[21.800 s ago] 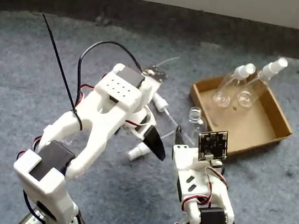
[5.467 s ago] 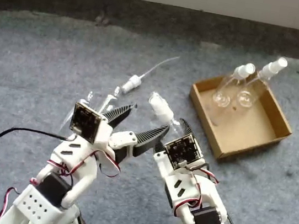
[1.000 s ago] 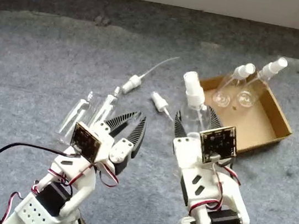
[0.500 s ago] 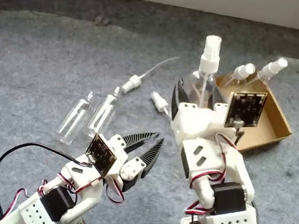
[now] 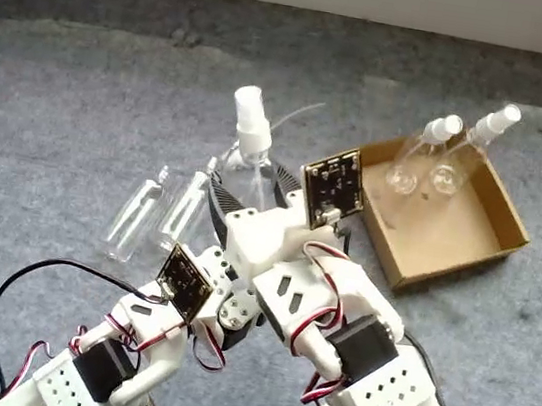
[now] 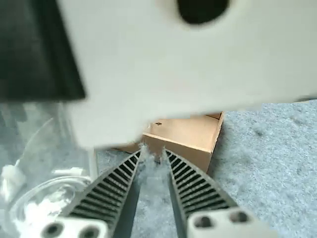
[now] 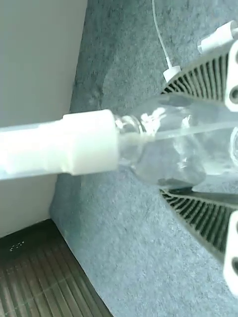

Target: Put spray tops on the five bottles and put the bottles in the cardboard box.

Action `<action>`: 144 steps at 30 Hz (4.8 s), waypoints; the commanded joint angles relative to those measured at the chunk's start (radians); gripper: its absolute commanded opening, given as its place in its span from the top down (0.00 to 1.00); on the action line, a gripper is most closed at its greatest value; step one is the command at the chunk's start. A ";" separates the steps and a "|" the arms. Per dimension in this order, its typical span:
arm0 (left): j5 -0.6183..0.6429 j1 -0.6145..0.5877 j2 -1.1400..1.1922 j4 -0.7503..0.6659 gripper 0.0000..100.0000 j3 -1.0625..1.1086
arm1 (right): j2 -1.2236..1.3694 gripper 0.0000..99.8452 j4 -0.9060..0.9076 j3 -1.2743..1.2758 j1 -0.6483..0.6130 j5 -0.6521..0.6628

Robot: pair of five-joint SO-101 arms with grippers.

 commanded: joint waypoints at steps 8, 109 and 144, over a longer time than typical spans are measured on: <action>-0.011 -0.183 -0.007 -0.005 1.00 0.019 | -0.004 0.86 -0.024 -0.064 -0.025 -0.003; -0.011 -0.196 -0.004 0.000 1.00 0.019 | 1.082 0.70 -0.707 -0.223 1.078 0.189; -0.221 -0.196 -0.005 -0.002 1.00 0.019 | 0.131 0.67 0.202 -0.211 0.908 0.180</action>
